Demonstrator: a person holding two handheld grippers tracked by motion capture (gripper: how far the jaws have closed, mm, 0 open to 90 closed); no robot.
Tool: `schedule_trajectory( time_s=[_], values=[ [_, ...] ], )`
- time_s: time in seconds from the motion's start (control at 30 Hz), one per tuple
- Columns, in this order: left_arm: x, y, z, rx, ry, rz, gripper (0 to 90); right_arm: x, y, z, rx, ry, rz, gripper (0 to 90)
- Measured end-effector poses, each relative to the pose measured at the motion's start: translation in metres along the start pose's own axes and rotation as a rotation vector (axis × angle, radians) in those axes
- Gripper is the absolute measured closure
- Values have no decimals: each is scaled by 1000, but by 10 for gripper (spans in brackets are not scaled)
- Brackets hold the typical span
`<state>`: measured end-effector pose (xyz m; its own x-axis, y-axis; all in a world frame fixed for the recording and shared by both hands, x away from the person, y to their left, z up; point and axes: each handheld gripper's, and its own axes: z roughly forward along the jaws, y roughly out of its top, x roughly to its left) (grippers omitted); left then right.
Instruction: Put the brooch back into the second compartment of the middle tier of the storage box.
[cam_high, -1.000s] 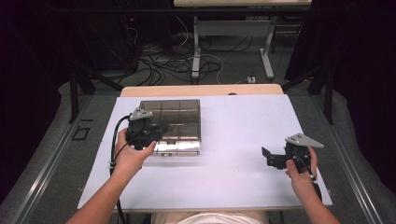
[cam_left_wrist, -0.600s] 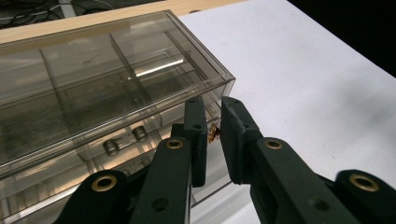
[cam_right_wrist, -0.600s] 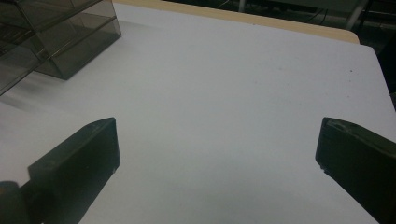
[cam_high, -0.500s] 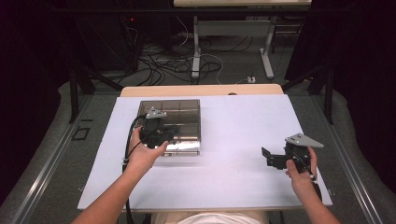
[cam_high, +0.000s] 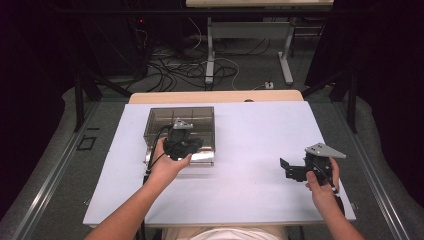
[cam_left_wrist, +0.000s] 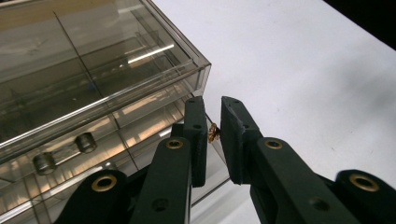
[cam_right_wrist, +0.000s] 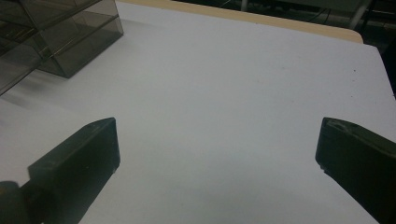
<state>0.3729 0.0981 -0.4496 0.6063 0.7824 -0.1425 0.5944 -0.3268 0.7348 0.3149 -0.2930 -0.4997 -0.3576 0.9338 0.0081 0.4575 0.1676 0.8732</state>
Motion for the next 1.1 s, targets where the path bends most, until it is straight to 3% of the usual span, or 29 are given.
schedule_trajectory(
  time_s=[0.43, 1.1],
  values=[
    [-5, -5, 21, 58, 3, 9, 811, 0, 0, 0, 2, 5, -5, 0],
    [-4, -16, 38, 100, 12, -1, 811, 0, 0, 1, 6, 11, -13, 0]
  ],
)
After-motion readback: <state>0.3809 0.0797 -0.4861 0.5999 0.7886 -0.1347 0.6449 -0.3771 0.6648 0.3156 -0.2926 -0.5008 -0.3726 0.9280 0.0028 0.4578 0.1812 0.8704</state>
